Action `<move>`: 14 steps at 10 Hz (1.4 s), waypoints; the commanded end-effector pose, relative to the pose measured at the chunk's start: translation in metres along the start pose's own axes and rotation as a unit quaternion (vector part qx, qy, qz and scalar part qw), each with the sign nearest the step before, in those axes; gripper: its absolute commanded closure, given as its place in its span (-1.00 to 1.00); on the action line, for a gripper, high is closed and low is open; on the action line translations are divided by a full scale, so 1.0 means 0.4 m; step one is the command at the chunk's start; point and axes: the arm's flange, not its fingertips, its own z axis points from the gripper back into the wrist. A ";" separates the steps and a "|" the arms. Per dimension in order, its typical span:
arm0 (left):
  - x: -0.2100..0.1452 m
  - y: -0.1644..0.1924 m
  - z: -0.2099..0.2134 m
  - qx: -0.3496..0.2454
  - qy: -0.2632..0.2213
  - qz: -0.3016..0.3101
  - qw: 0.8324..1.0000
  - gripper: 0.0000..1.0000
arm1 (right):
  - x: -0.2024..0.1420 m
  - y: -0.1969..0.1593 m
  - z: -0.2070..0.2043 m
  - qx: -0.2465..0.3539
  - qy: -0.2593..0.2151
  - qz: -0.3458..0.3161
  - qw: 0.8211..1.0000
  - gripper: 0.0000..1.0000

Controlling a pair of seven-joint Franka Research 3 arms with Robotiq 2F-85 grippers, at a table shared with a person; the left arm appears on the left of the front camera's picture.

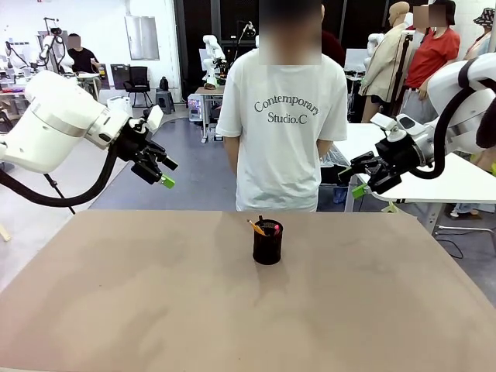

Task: Place the pens into the pen holder.
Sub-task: Pick up a writing instrument from the table and place it into the Pen holder.

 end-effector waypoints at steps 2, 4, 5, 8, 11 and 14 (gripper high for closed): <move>-0.001 0.001 0.005 0.002 0.002 0.002 1.000 -1.00 | 0.010 0.000 0.000 -0.001 -0.003 -0.001 1.000 -1.00; -0.001 0.001 0.005 0.002 0.002 0.002 1.000 -1.00 | 0.010 0.000 0.000 -0.001 -0.003 -0.001 1.000 -1.00; -0.001 0.001 0.005 0.002 0.002 0.002 1.000 -1.00 | 0.010 0.000 0.000 -0.001 -0.003 -0.001 1.000 -1.00; -0.001 0.001 0.005 0.002 0.002 0.002 1.000 -1.00 | 0.010 0.000 0.000 -0.001 -0.003 -0.001 1.000 -1.00; -0.001 0.001 0.005 0.002 0.002 0.002 1.000 -1.00 | 0.010 0.000 0.000 -0.001 -0.003 -0.001 1.000 -1.00; -0.001 0.001 0.005 0.002 0.002 0.002 1.000 -1.00 | 0.010 0.000 0.000 -0.001 -0.003 -0.001 1.000 -1.00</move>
